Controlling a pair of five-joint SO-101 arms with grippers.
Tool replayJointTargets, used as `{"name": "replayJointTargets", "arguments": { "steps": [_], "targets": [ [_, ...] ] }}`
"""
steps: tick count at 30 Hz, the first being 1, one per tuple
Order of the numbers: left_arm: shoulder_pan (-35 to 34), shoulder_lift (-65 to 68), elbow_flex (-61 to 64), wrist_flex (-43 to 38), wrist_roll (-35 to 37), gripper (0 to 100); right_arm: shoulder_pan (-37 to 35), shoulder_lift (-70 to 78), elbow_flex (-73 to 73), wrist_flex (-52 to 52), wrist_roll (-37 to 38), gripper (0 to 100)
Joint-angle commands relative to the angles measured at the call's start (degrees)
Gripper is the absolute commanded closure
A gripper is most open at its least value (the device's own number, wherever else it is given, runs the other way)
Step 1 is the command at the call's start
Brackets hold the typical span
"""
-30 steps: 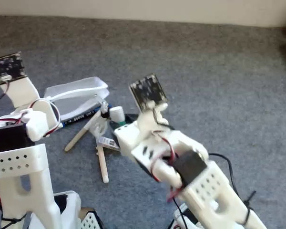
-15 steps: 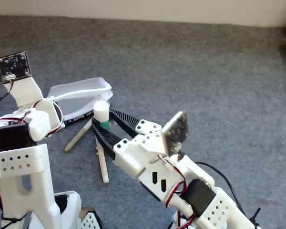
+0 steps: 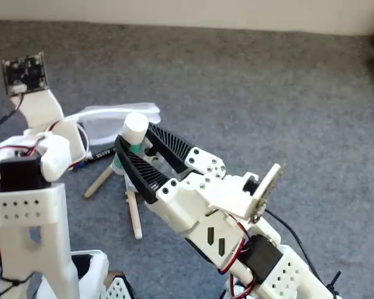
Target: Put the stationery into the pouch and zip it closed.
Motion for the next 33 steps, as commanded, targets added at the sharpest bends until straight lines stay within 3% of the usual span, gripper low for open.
{"name": "replayJointTargets", "arguments": {
  "steps": [1,10,15,23,33],
  "targets": [
    [1.5,5.8,-9.3,3.0,0.5,99,0.0,5.7,-0.7,-5.7,0.8,99.4],
    [1.5,27.2,-36.5,15.9,0.5,99,5.4,25.4,-8.0,-20.3,0.8,99.4],
    [1.5,36.2,-46.2,19.2,2.5,99,7.3,37.8,-15.5,-24.4,0.8,99.4],
    [1.5,41.8,-49.3,19.2,2.9,99,8.5,52.4,-23.4,-29.8,0.8,99.4],
    [1.3,42.2,-48.8,19.3,2.9,99,8.2,55.8,-30.2,-29.5,0.8,99.4]
  ]
}}
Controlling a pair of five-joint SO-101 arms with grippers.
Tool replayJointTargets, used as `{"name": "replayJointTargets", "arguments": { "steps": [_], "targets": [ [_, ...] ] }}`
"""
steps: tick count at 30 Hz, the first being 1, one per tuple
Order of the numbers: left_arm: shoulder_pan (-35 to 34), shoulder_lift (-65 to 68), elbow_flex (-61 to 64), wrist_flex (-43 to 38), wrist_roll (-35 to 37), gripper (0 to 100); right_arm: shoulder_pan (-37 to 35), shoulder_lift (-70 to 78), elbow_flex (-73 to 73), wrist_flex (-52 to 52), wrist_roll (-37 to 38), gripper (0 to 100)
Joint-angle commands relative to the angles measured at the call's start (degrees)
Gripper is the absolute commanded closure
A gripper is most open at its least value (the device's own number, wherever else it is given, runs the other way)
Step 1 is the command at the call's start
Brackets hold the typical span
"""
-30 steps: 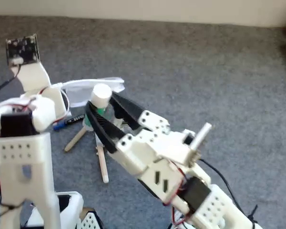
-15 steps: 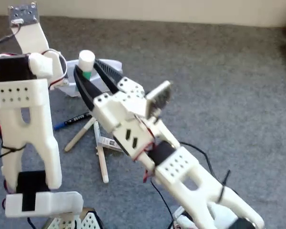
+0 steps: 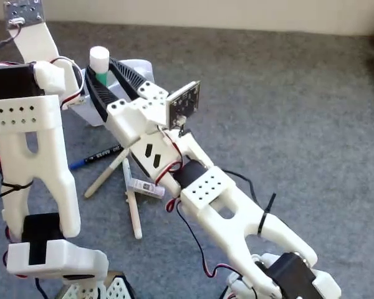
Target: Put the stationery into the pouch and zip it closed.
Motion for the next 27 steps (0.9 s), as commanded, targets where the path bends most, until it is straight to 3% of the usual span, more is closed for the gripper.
{"name": "replayJointTargets", "arguments": {
  "steps": [1,7,13,27],
  "targets": [
    [1.0,0.7,-1.2,0.4,0.7,99,0.5,-0.8,-5.5,-1.1,0.8,99.4],
    [0.9,0.5,0.0,0.4,0.5,99,0.5,1.5,-5.8,-1.0,1.3,99.4],
    [0.9,0.7,0.3,0.4,0.5,99,0.4,4.9,-6.0,-1.4,9.5,99.4],
    [-0.6,0.7,0.3,0.3,0.4,99,2.0,14.7,-12.0,-1.2,9.7,99.4]
  ]
}}
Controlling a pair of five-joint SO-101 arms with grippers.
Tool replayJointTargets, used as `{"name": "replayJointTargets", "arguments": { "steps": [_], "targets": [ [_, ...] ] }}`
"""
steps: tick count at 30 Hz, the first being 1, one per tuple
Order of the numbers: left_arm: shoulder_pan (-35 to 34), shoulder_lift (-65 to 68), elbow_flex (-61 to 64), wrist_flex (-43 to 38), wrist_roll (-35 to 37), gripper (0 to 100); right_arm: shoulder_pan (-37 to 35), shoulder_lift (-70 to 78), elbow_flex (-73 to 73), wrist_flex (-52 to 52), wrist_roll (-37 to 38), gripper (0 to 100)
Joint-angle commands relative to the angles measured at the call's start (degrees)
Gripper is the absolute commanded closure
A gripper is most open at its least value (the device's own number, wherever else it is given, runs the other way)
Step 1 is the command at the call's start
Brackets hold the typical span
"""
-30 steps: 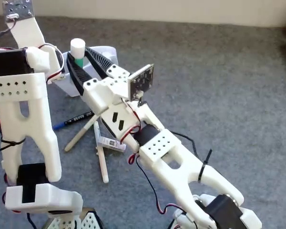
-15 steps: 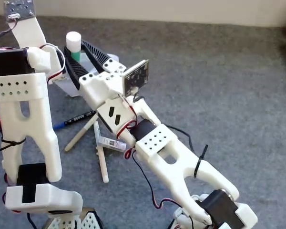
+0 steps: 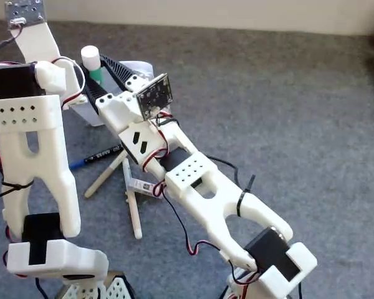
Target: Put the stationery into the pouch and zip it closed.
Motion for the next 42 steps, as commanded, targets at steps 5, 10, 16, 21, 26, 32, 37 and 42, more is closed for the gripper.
{"name": "replayJointTargets", "arguments": {
  "steps": [5,10,16,21,26,32,37,42],
  "targets": [
    [-0.7,0.7,0.2,0.3,0.4,99,1.2,-0.6,-3.5,-0.7,0.6,98.8],
    [-0.7,0.7,0.2,0.3,0.4,99,1.2,-1.3,-3.5,-0.6,0.6,89.0],
    [-2.2,0.7,0.2,0.2,0.6,99,0.2,-8.4,-1.5,8.4,0.5,79.9],
    [-2.4,0.7,0.2,0.1,0.6,99,0.0,-14.1,-1.2,13.8,0.3,80.0],
    [-2.6,0.7,0.2,0.0,0.6,99,0.2,-18.4,-1.3,19.4,0.3,80.0],
    [-6.1,0.2,-0.2,-0.1,0.7,99,2.5,-25.7,-1.6,32.7,0.2,80.0],
    [-7.3,0.1,-0.2,0.2,0.7,99,6.9,-29.7,-1.8,43.6,0.2,80.0],
    [-9.0,0.0,-0.2,0.4,0.7,99,7.9,-29.5,-3.0,46.3,0.2,80.0]
  ]
}}
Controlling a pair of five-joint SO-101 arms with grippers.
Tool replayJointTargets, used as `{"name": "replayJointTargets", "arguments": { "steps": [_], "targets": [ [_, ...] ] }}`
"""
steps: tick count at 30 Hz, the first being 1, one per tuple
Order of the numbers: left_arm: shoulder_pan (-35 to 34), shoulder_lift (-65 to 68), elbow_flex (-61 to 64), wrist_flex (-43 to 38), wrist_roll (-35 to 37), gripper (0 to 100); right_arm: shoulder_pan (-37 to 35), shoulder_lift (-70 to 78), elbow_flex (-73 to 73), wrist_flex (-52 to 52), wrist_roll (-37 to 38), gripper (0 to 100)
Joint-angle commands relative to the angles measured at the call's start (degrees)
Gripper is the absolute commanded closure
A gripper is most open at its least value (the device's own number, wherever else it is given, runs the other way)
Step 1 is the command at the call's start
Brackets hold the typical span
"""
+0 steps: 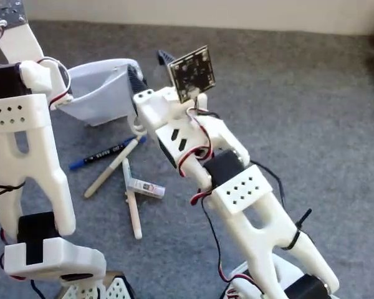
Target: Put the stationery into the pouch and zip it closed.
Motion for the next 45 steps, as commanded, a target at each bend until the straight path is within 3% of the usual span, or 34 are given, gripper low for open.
{"name": "replayJointTargets", "arguments": {
  "steps": [1,8,15,19,25,45],
  "targets": [
    [-2.6,0.0,-0.3,0.4,0.6,99,0.9,-1.9,-3.5,4.0,0.3,80.0],
    [-5.7,0.0,0.0,0.6,0.6,99,0.8,-3.3,-3.2,25.6,0.3,80.0],
    [-5.5,0.0,0.0,1.3,0.6,99,-2.9,-9.4,0.7,40.2,0.8,80.0],
    [-5.4,0.0,0.1,1.4,0.6,99,-8.2,-9.5,7.0,40.0,3.2,80.0],
    [-5.1,0.0,0.0,1.3,0.6,99,-16.0,-3.2,14.1,30.5,4.2,80.0],
    [-3.3,0.1,0.0,1.1,0.6,99,-15.4,21.9,3.9,26.9,7.6,79.7]
  ]
}}
